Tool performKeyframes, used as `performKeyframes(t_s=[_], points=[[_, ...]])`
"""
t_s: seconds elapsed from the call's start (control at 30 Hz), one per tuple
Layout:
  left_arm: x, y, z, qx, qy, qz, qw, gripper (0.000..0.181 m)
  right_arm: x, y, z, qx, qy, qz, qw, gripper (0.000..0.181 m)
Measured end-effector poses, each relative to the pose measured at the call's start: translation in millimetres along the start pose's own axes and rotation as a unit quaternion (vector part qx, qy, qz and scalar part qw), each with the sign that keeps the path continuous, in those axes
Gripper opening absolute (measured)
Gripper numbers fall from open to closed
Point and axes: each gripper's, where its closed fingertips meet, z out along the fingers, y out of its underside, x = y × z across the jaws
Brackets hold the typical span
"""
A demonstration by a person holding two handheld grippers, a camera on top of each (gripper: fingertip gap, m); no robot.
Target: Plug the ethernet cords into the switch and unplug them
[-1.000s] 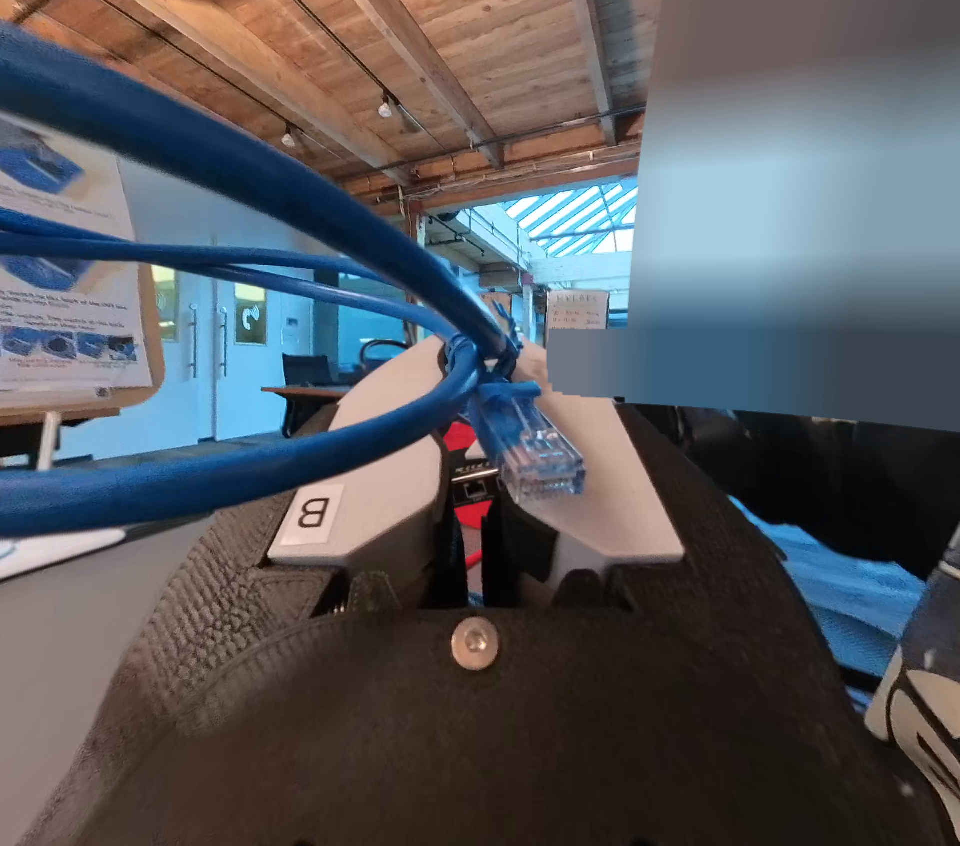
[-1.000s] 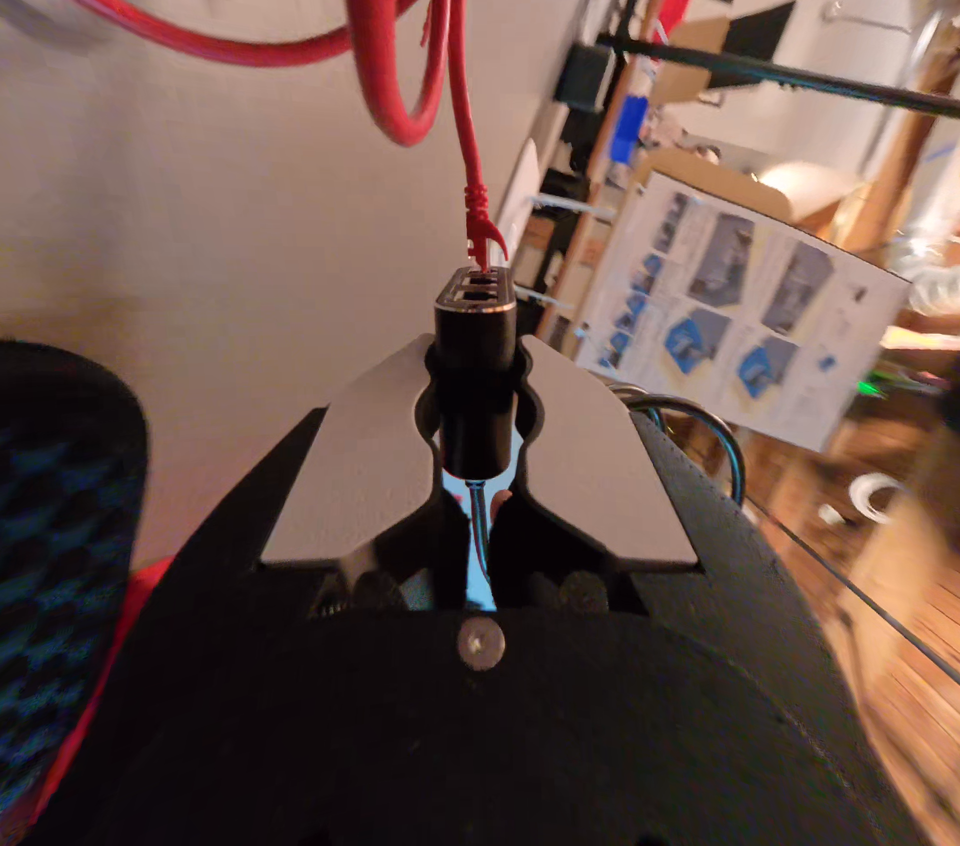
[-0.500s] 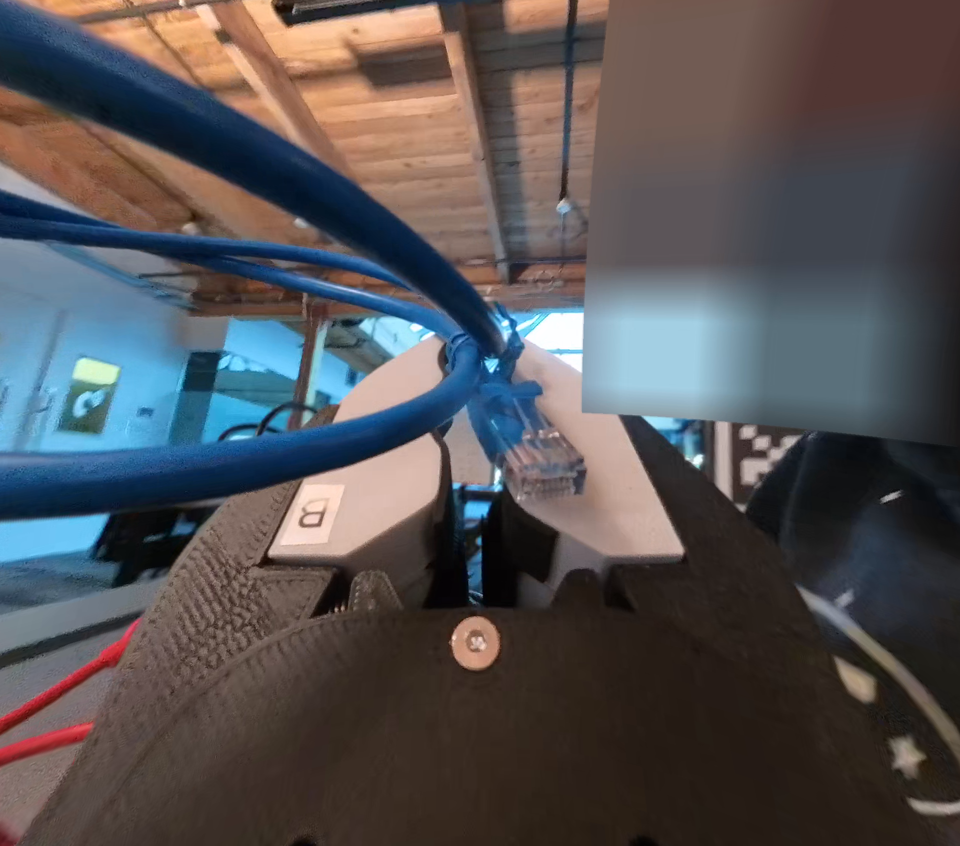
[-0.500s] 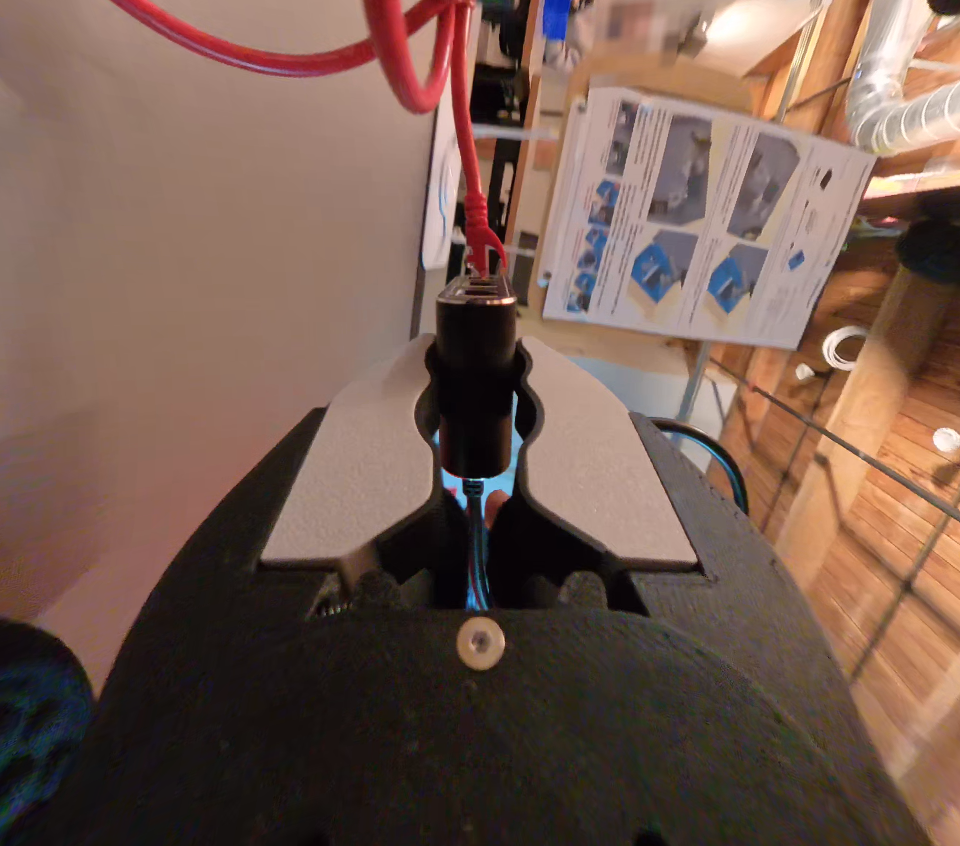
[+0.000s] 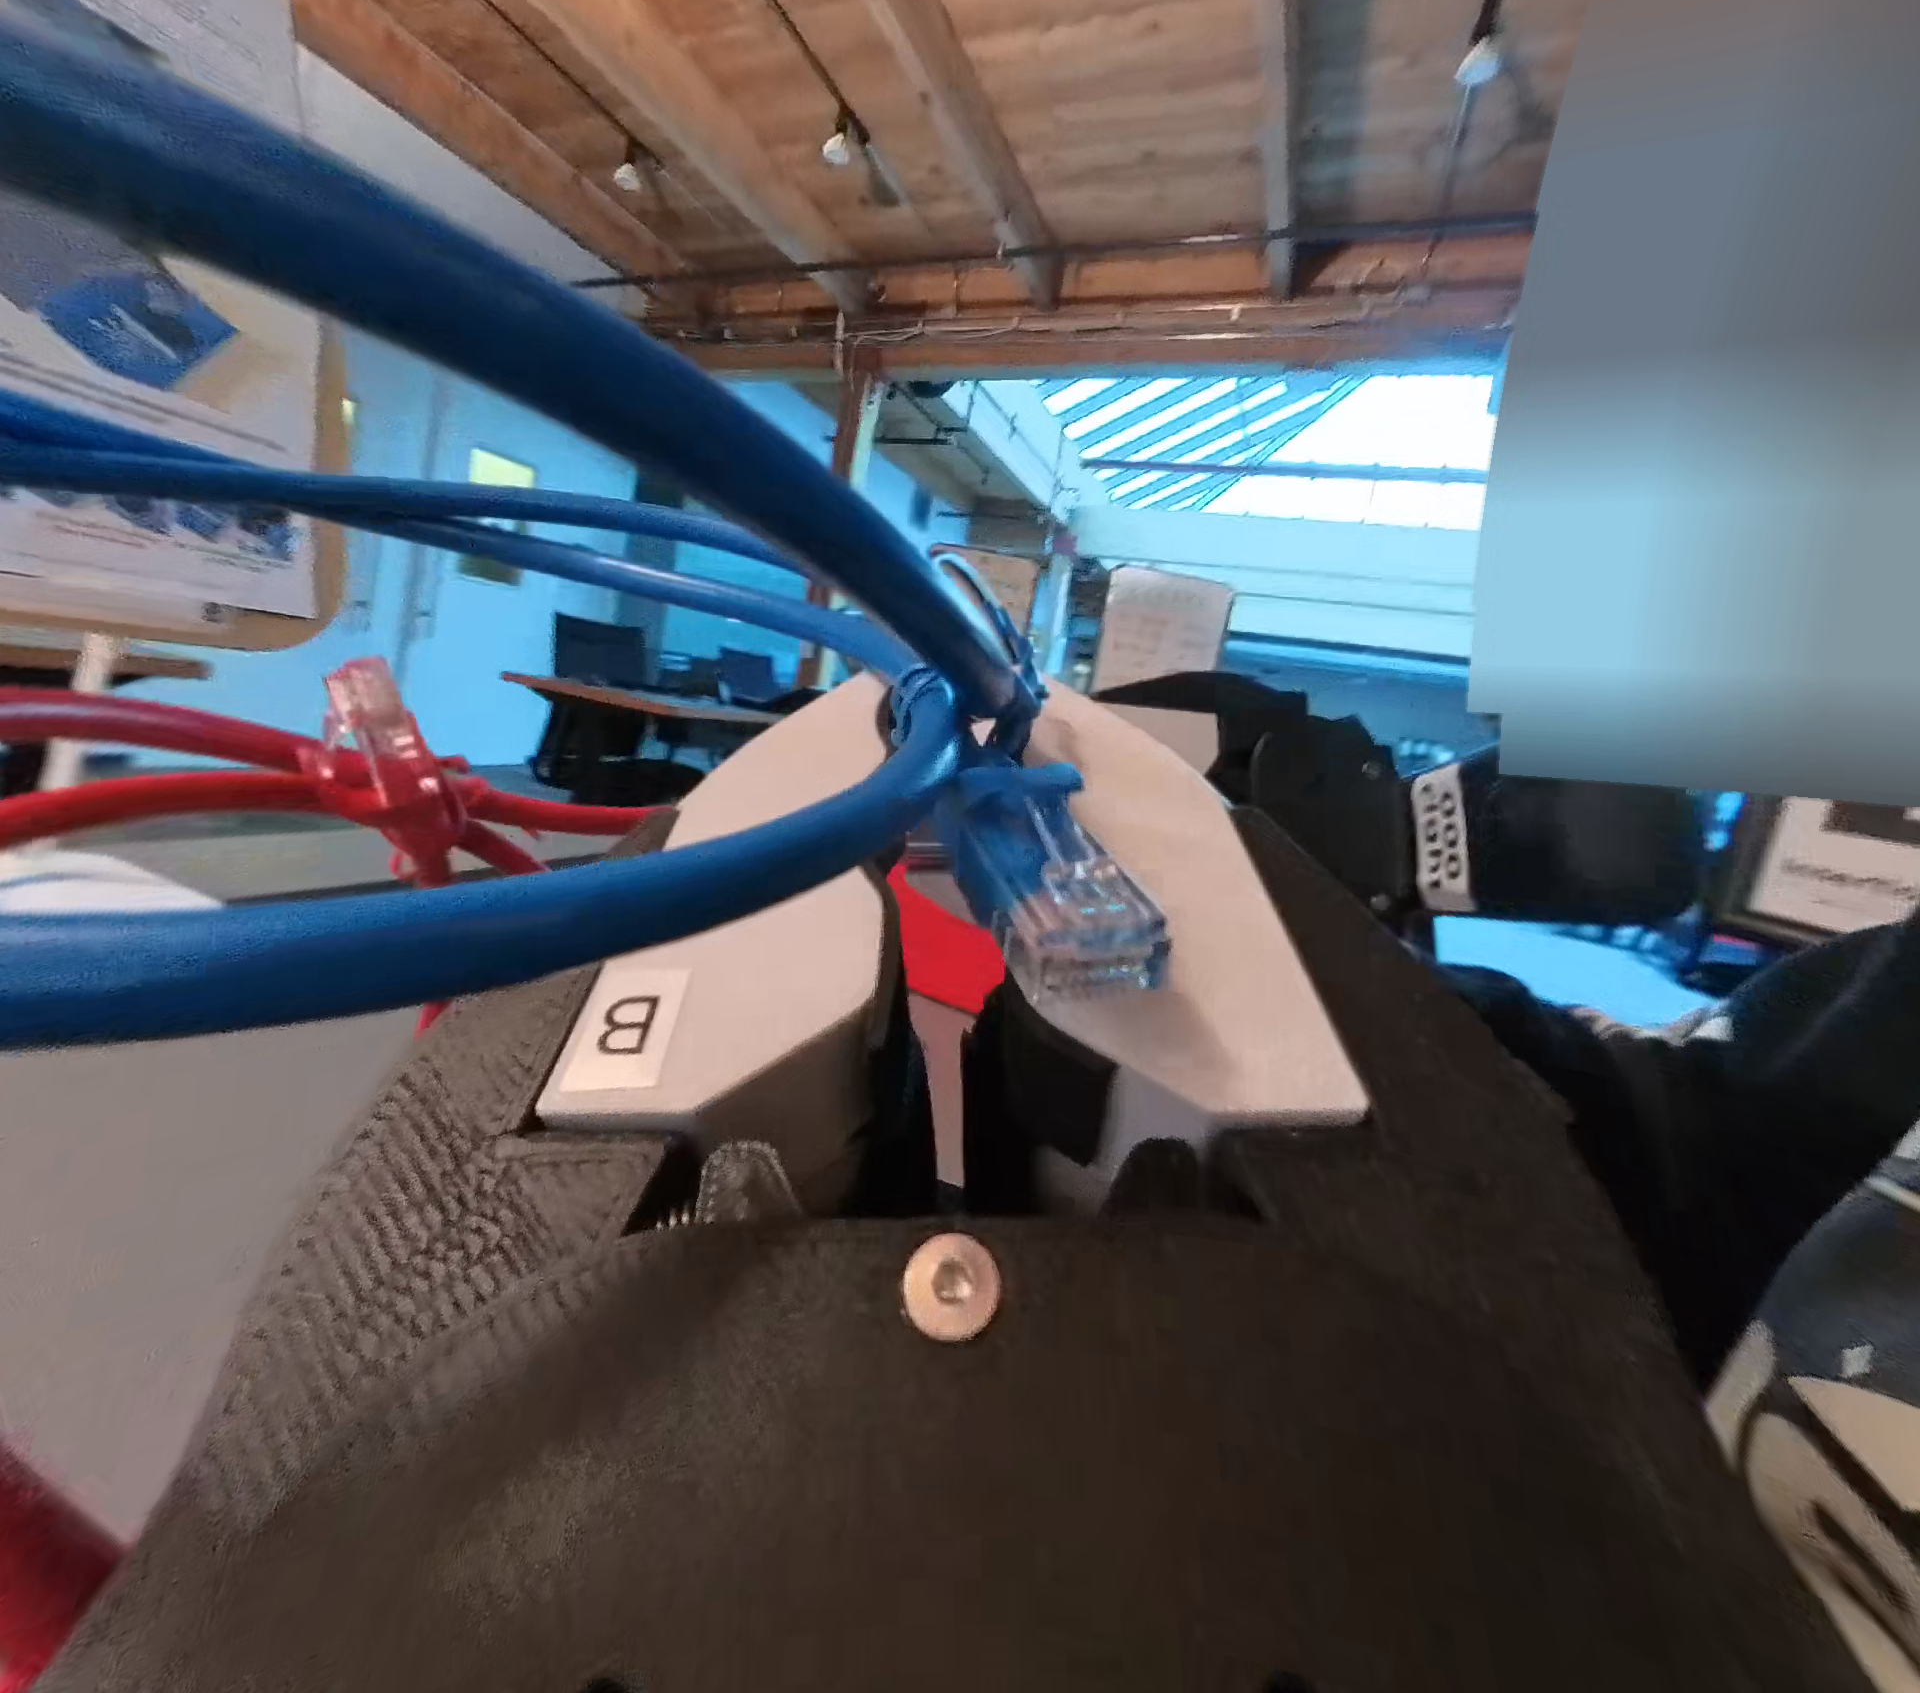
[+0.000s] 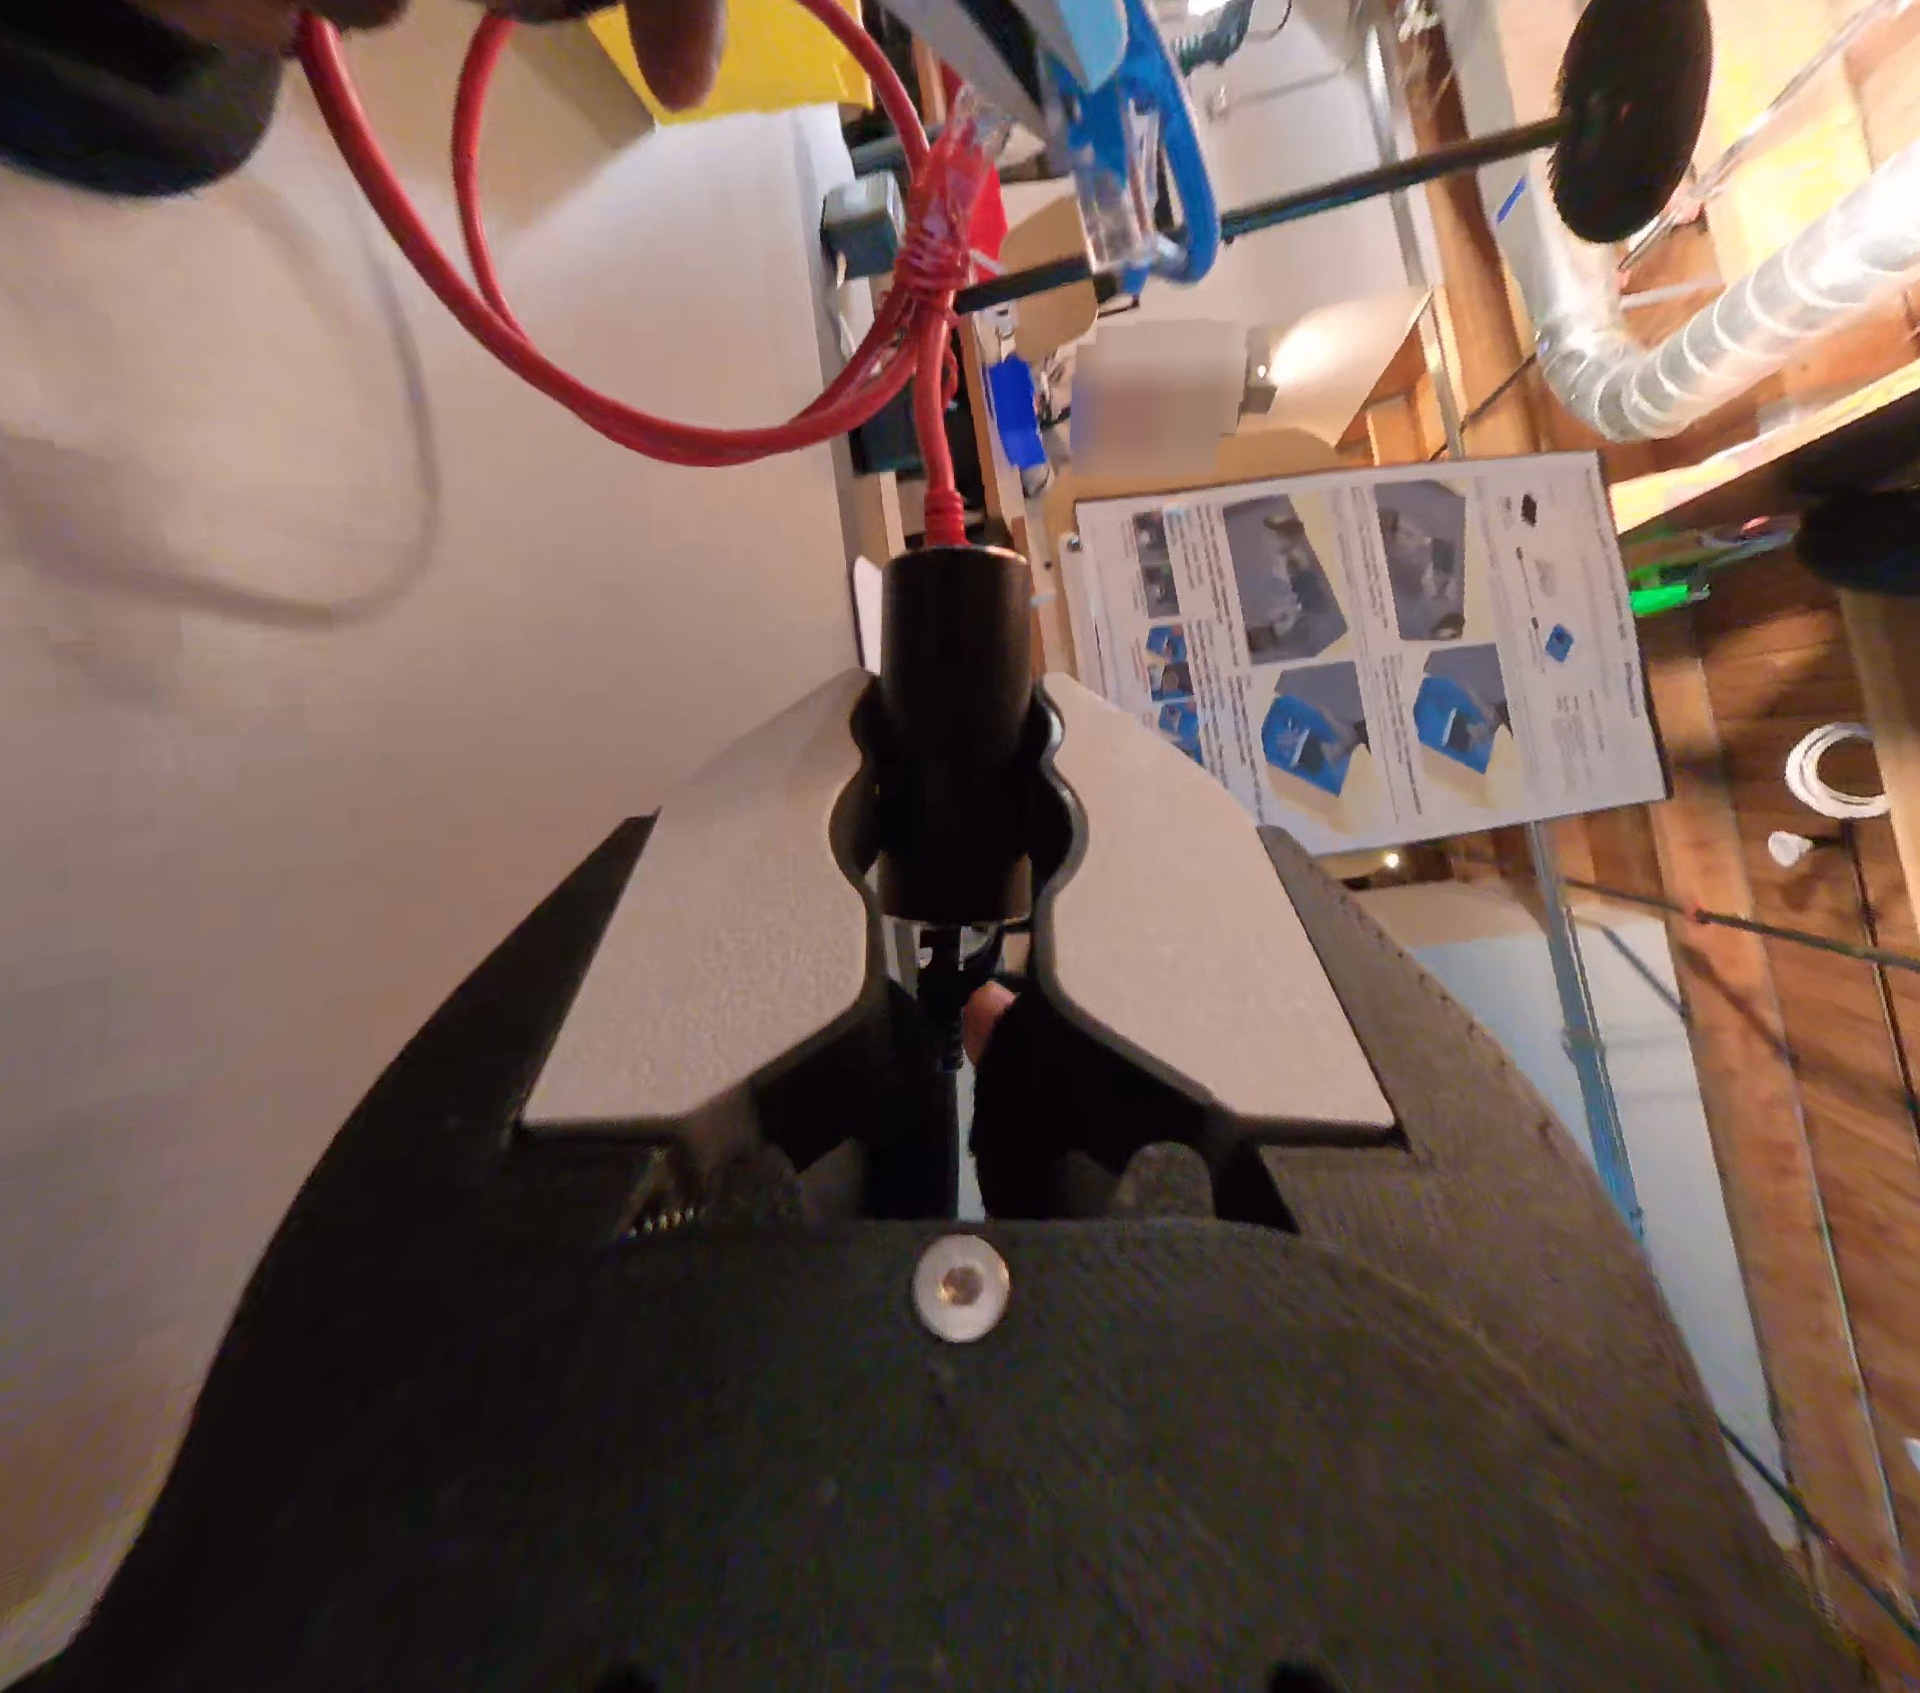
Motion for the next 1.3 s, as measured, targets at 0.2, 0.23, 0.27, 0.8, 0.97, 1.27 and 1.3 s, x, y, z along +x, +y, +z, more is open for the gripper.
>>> performKeyframes(t_s=[0.2,0.23,0.27,0.8,0.97,1.27,1.3], points=[[10,17,4,-0.051,0.038,-0.012,0.998,0.014,3,-18,-10,0.054,0.030,-0.044,0.997,0.024],[13,21,5,-0.060,0.046,-0.013,0.997,0.014,4,-21,-12,0.061,0.036,-0.056,0.996,0.024],[17,23,5,-0.069,0.060,-0.010,0.996,0.014,6,-25,-15,0.071,0.042,-0.066,0.994,0.024],[35,35,3,-0.113,0.133,-0.115,0.978,0.014,9,-31,-29,0.089,0.072,-0.205,0.972,0.024],[45,30,2,-0.094,0.151,-0.038,0.983,0.013,9,-37,-35,0.108,0.043,-0.148,0.982,0.024],[50,38,5,-0.108,0.142,0.012,0.984,0.013,4,-40,-36,0.108,0.027,-0.105,0.988,0.023],[50,40,5,-0.111,0.138,0.022,0.984,0.014,3,-38,-35,0.097,0.026,-0.119,0.988,0.023]])
